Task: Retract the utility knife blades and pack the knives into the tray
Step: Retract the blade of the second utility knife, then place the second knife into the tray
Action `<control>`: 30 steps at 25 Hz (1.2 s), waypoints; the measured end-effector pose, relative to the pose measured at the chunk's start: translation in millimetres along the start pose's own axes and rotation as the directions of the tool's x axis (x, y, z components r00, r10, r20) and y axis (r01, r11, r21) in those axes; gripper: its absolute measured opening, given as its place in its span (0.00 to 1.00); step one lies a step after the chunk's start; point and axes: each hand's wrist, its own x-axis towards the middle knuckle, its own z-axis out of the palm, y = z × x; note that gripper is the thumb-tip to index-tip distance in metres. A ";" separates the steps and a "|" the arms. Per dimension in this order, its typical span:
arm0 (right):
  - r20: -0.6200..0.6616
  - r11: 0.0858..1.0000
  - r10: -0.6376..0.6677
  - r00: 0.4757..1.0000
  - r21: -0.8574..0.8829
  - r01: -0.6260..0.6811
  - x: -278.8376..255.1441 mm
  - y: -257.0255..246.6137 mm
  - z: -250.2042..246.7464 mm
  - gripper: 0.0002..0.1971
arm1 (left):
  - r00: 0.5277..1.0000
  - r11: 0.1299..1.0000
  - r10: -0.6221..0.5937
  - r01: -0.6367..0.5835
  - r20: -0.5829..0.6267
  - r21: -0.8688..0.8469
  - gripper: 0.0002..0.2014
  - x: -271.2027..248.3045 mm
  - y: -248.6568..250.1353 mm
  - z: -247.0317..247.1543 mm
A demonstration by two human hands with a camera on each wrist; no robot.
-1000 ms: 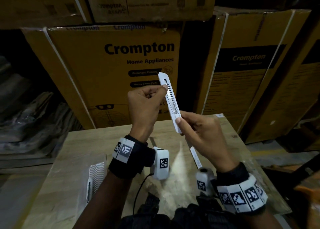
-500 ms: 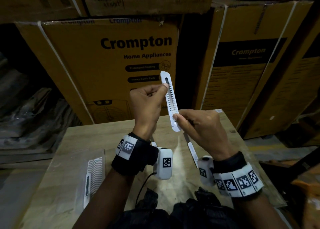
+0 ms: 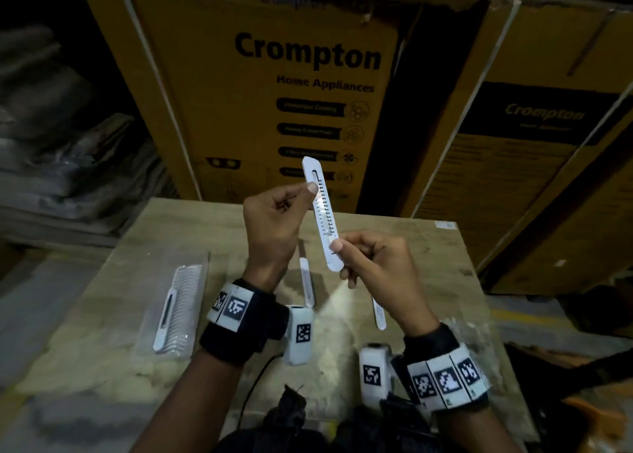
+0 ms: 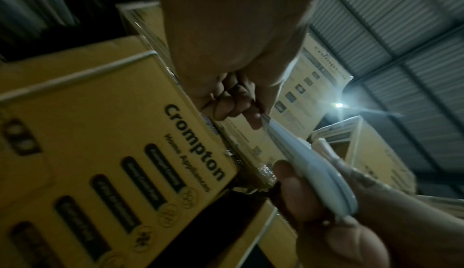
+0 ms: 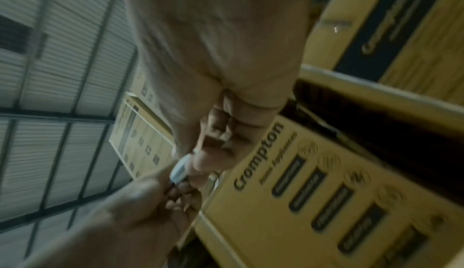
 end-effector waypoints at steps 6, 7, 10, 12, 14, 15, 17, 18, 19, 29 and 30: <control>0.374 0.969 0.242 0.895 -0.042 -0.244 -2.9 37.5 56.6 0.06 | 0.997 0.948 -0.074 0.074 -0.014 0.310 0.15 -29.2 -53.0 -83.9; 0.395 0.961 0.270 0.878 -0.058 -0.269 -5.2 42.7 67.9 0.06 | 0.995 0.937 -0.095 0.088 0.005 0.338 0.15 -32.3 -61.9 -97.1; 0.393 0.934 0.347 0.851 -0.068 -0.349 -10.2 55.4 105.6 0.08 | 0.974 0.911 -0.225 0.217 -0.017 0.350 0.12 -33.3 -91.2 -138.0; 0.361 0.904 0.415 0.835 -0.062 -0.422 -10.7 63.9 133.9 0.09 | 0.960 0.874 -0.277 0.267 -0.035 0.406 0.12 -32.5 -109.3 -168.0; 0.314 0.856 0.498 0.808 -0.033 -0.515 -13.4 77.6 170.7 0.09 | 0.961 0.830 -0.275 0.248 -0.021 0.500 0.14 -33.3 -126.8 -207.4; 0.287 0.829 0.538 0.793 -0.010 -0.559 -16.4 85.6 188.7 0.09 | 0.962 0.804 -0.272 0.235 -0.013 0.545 0.16 -36.8 -136.4 -228.2; 0.248 0.777 0.604 0.758 0.030 -0.629 -20.2 100.7 227.6 0.10 | 0.960 0.741 -0.277 0.239 -0.039 0.627 0.16 -42.2 -156.0 -269.8; 0.239 0.753 0.632 0.737 0.032 -0.657 -19.6 106.7 248.2 0.09 | 0.953 0.698 -0.298 0.262 -0.062 0.667 0.15 -43.1 -166.9 -292.3; 0.231 0.735 0.658 0.716 0.010 -0.678 -19.9 111.9 264.4 0.08 | 0.939 0.643 -0.333 0.297 -0.092 0.706 0.14 -47.1 -177.7 -311.2; 0.137 0.554 0.618 0.774 -0.775 -0.304 -8.2 167.6 387.8 0.15 | 0.795 0.457 -0.604 0.404 -0.058 0.793 0.18 -52.6 -249.8 -383.0; 0.168 0.526 0.597 0.784 -0.820 -0.225 -8.5 169.1 394.7 0.14 | 0.797 0.465 -0.600 0.411 -0.062 0.784 0.17 -53.2 -251.9 -383.5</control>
